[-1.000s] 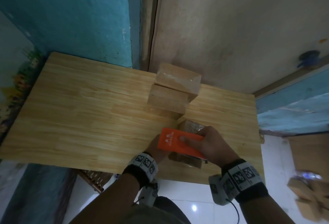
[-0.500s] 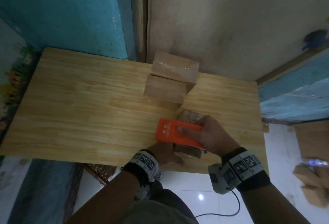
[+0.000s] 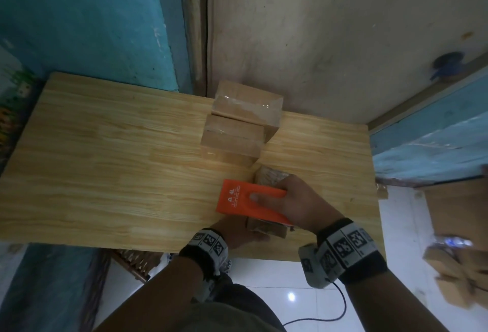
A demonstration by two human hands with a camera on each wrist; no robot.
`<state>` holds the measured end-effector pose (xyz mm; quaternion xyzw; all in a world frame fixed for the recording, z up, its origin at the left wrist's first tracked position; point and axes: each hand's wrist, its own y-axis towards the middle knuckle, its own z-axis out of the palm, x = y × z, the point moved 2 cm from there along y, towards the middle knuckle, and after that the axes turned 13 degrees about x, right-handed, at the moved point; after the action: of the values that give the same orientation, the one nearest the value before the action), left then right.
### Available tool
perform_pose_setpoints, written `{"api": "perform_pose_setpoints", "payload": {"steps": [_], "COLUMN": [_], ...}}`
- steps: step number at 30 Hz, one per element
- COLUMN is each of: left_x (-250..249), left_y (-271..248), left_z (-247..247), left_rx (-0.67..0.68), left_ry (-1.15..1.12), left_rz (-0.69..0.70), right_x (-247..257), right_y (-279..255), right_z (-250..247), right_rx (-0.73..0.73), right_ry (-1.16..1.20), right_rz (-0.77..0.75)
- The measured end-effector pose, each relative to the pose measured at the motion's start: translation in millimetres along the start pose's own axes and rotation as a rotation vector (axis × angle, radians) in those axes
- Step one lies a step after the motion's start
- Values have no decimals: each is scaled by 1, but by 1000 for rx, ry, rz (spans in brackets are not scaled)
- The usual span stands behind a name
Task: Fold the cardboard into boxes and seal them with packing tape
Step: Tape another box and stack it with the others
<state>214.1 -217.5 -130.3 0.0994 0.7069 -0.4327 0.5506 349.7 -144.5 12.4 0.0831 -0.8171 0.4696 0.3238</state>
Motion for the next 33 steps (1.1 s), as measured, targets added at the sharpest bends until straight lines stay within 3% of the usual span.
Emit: {"api": "perform_pose_setpoints", "payload": {"steps": [7, 17, 25, 33], "left_x": [0, 1, -3, -12], "left_y": [0, 3, 6, 6], "left_z": [2, -2, -29, -30], "left_rx": [-46, 1, 108, 86], "left_ry": [-1, 127, 317, 359], "left_rz": [87, 17, -8, -18], "right_x": [-1, -11, -7, -25], "right_y": [1, -17, -9, -25], "right_z": [-3, -15, -13, -26], "right_rx": [39, 17, 11, 66], "right_ry": [10, 150, 61, 60], "right_rz": [8, 10, 14, 37]}}
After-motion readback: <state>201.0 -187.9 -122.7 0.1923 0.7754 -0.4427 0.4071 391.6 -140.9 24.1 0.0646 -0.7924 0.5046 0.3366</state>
